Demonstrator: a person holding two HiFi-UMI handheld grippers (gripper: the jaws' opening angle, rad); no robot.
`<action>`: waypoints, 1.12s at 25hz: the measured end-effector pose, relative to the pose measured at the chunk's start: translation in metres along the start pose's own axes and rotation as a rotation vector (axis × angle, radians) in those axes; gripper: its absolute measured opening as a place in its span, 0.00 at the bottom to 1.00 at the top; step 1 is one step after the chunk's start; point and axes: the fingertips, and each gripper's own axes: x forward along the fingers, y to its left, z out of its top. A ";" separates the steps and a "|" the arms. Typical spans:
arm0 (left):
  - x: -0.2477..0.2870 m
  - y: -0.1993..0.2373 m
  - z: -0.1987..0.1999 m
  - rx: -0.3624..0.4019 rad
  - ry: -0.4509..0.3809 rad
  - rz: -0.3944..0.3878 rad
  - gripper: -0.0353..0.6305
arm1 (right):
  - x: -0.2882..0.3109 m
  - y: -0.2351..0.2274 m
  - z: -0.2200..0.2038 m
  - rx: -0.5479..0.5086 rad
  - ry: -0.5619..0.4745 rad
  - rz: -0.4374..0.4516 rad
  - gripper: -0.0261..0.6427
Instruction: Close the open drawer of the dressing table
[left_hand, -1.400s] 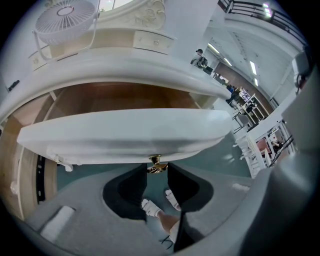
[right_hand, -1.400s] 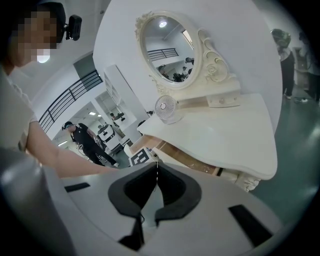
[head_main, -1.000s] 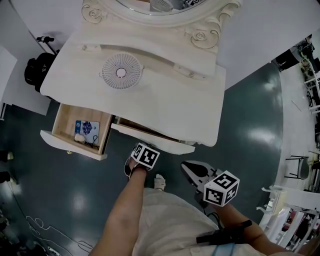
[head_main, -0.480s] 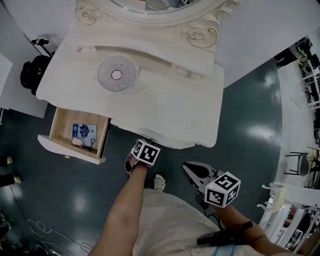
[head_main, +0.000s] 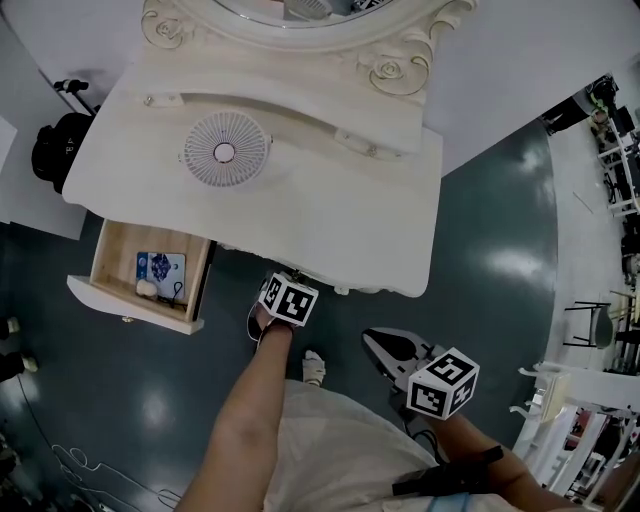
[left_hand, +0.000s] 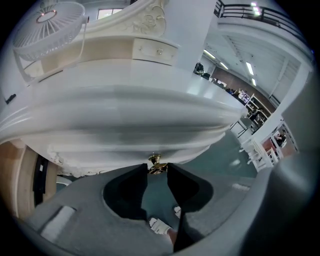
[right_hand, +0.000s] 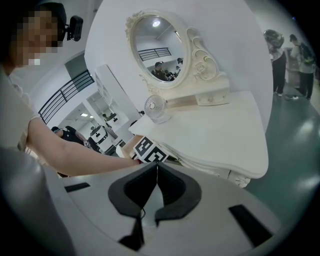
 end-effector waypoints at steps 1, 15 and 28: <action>0.001 0.001 0.002 0.002 -0.003 0.003 0.25 | -0.001 -0.001 0.000 0.001 0.000 -0.002 0.06; 0.003 0.001 0.008 -0.015 -0.007 -0.018 0.25 | -0.004 -0.002 -0.002 0.000 -0.004 -0.013 0.06; -0.008 -0.001 0.003 0.025 0.005 -0.047 0.32 | -0.004 0.009 -0.004 -0.004 -0.012 -0.001 0.06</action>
